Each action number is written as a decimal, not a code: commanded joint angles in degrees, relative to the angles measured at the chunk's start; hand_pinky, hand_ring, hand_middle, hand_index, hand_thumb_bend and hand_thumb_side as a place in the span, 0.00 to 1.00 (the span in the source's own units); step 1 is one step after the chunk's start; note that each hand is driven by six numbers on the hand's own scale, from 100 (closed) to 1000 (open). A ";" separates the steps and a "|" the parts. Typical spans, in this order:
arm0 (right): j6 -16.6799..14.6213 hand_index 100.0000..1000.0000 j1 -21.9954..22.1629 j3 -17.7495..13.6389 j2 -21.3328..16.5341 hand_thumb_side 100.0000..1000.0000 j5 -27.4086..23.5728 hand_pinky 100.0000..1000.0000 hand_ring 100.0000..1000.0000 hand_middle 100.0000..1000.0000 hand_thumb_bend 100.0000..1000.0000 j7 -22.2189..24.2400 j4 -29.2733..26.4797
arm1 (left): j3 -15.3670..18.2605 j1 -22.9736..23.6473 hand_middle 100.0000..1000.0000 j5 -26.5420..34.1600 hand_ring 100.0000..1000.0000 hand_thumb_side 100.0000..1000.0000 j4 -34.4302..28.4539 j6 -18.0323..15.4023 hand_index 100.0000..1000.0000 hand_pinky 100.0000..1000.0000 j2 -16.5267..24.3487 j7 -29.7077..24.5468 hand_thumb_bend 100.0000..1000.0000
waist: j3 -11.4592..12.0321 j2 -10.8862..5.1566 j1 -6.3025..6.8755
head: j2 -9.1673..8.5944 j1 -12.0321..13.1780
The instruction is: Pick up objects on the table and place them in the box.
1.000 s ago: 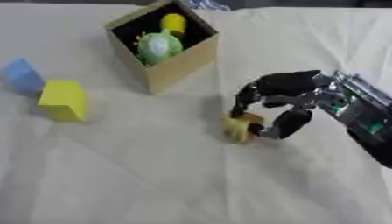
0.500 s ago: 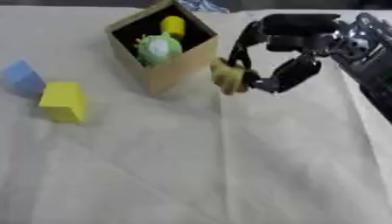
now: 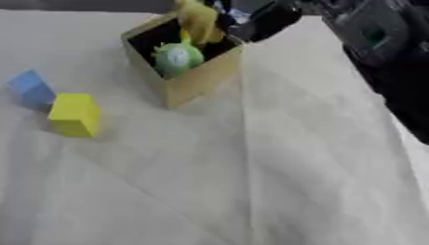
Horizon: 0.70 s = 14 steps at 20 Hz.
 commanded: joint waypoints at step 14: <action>-6.99 0.62 -6.65 -12.82 13.12 0.00 36.93 0.84 0.71 0.43 0.28 -18.17 28.90 | -0.44 -1.42 0.69 0.94 0.71 0.66 -0.92 -0.13 0.80 0.85 0.61 -0.90 0.25 | 1.92 -0.34 0.11 | -0.63 -1.83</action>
